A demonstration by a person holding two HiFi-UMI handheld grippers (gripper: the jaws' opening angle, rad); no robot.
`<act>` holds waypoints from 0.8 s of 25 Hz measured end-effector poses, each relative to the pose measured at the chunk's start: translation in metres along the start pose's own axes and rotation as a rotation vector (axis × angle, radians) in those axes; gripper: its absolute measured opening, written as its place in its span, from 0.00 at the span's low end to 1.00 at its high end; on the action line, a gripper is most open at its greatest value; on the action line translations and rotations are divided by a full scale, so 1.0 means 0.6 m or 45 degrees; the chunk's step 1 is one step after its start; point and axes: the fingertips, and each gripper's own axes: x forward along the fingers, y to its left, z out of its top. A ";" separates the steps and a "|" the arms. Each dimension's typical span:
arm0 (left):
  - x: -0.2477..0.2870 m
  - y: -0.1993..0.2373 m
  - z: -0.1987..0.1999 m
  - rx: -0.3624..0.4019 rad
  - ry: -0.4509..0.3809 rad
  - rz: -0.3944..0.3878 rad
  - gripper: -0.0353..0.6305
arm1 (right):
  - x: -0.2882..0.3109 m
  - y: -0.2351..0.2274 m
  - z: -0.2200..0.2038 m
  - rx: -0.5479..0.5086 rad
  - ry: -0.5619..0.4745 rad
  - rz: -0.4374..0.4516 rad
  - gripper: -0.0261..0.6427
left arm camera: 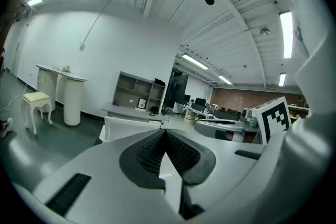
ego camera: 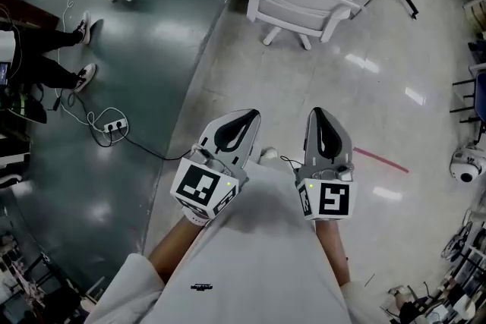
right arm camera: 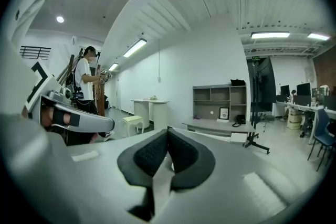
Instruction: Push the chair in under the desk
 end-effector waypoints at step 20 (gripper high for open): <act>0.172 -0.024 0.015 0.092 0.072 -0.109 0.06 | 0.034 -0.137 -0.049 -0.018 -0.019 -0.059 0.06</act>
